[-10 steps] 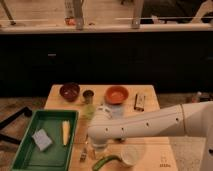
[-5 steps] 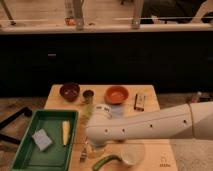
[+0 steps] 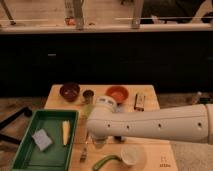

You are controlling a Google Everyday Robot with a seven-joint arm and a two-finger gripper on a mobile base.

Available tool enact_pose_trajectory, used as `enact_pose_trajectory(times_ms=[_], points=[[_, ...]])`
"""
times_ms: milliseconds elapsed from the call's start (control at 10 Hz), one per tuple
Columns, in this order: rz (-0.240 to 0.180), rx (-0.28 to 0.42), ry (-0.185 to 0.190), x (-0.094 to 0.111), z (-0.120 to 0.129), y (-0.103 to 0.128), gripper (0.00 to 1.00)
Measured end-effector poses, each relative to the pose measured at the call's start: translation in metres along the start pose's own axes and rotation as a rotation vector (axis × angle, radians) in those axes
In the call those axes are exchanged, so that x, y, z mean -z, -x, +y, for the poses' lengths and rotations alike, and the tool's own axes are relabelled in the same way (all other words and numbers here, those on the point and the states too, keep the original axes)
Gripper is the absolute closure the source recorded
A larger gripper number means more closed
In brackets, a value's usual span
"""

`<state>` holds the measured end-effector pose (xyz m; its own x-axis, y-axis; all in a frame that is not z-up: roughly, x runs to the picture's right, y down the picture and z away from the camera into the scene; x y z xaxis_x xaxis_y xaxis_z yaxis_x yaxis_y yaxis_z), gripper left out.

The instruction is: Place apple in metal cup

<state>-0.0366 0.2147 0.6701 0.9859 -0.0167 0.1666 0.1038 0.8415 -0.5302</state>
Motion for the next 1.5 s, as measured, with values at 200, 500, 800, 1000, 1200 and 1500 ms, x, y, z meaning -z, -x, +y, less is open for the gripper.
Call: enact_pose_trajectory(times_ms=[200, 500, 800, 1000, 1200, 1500], points=[[0.003, -0.026, -0.026, 0.014, -0.02, -0.011, 1.0], [0.011, -0.064, -0.048, 0.027, -0.046, -0.025, 1.0], [0.033, -0.088, -0.065, 0.043, -0.072, -0.032, 1.0], [0.035, -0.079, -0.062, 0.05, -0.09, -0.03, 1.0], [0.028, -0.071, -0.056, 0.052, -0.096, -0.031, 1.0], [0.026, -0.071, -0.054, 0.051, -0.095, -0.03, 1.0]])
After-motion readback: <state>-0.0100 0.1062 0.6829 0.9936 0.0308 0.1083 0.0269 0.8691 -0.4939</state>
